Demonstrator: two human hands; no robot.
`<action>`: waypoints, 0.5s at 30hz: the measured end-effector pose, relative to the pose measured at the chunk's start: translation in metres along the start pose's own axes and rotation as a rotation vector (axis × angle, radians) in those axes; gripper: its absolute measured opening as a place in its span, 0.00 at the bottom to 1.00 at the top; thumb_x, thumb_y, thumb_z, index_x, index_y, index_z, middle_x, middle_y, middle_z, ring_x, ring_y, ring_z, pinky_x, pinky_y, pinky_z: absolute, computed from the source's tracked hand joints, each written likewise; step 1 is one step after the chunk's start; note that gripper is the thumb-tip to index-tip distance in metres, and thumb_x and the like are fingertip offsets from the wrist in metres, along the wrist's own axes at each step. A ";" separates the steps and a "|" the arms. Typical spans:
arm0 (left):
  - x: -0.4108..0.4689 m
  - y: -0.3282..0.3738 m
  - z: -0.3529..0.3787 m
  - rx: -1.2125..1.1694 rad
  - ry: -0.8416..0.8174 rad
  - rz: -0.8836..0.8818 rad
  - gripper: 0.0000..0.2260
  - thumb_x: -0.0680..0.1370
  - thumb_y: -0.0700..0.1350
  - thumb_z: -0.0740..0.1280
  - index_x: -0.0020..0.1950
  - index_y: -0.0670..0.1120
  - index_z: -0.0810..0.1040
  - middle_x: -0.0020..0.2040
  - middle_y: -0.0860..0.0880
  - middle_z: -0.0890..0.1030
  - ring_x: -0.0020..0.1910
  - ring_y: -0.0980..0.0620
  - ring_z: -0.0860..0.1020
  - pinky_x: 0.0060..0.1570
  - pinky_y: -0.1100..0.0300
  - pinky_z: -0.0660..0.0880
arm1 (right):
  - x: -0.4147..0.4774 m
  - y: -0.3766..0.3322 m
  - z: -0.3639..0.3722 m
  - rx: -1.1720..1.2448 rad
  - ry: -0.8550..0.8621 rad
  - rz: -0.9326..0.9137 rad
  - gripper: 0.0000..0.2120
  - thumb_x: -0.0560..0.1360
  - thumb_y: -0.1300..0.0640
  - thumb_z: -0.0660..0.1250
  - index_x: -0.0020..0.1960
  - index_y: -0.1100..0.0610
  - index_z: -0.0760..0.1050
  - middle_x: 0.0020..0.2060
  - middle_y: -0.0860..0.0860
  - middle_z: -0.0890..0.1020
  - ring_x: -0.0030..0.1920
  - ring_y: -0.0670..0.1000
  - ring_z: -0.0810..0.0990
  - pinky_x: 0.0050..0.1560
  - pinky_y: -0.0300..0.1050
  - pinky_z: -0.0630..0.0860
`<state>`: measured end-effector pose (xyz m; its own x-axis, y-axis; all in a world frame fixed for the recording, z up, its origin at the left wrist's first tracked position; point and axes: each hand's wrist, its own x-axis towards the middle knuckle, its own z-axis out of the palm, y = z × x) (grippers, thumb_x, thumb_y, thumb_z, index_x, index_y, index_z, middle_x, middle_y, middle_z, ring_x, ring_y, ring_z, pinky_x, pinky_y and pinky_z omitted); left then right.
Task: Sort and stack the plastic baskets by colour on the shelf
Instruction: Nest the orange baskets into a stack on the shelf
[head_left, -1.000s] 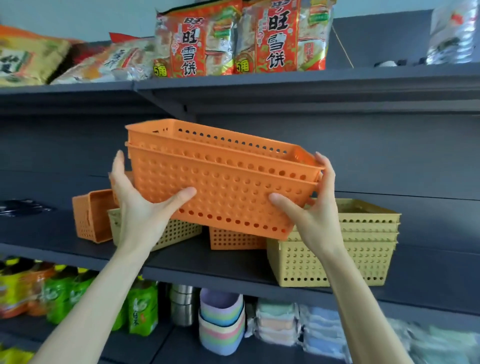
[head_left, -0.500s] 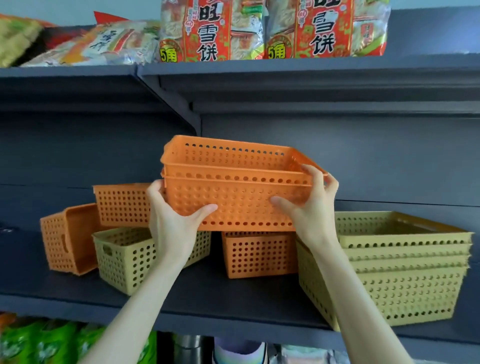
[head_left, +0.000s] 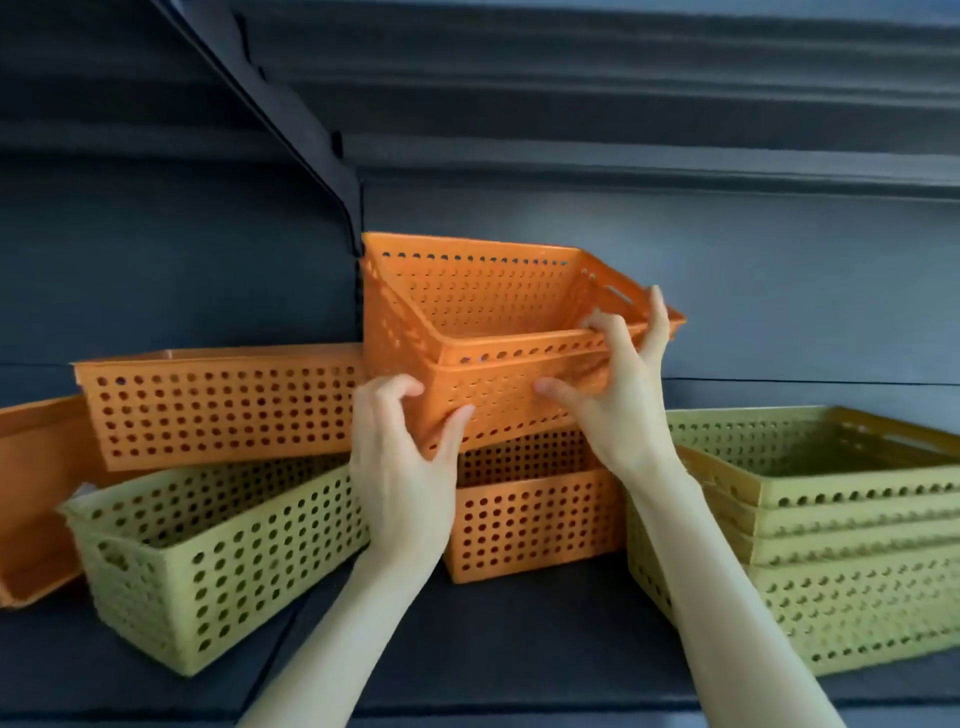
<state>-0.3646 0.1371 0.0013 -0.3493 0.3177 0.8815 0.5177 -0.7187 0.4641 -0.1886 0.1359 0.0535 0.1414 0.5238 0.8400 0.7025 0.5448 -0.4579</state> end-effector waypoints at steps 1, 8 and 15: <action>-0.005 -0.002 0.002 0.013 -0.019 0.029 0.23 0.69 0.48 0.75 0.56 0.49 0.66 0.53 0.49 0.74 0.51 0.50 0.75 0.46 0.57 0.76 | 0.000 0.003 0.004 -0.034 0.000 -0.009 0.26 0.62 0.56 0.79 0.56 0.57 0.72 0.75 0.57 0.53 0.72 0.54 0.59 0.70 0.45 0.59; -0.022 -0.035 0.018 -0.028 -0.114 -0.001 0.23 0.72 0.49 0.71 0.63 0.49 0.67 0.56 0.51 0.75 0.56 0.52 0.76 0.51 0.54 0.76 | -0.013 0.025 0.019 -0.283 0.017 0.059 0.29 0.63 0.46 0.76 0.60 0.55 0.75 0.60 0.52 0.77 0.62 0.62 0.71 0.66 0.62 0.63; -0.020 -0.058 0.032 -0.021 -0.173 -0.012 0.19 0.76 0.53 0.64 0.63 0.47 0.70 0.55 0.49 0.77 0.53 0.54 0.77 0.49 0.61 0.71 | -0.010 0.022 0.023 -0.505 -0.049 0.101 0.30 0.70 0.42 0.70 0.68 0.53 0.69 0.64 0.52 0.75 0.61 0.61 0.71 0.64 0.55 0.62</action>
<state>-0.3626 0.1919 -0.0405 -0.2143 0.4268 0.8786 0.4974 -0.7264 0.4743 -0.1907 0.1579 0.0283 0.2016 0.5941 0.7787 0.9378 0.1122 -0.3285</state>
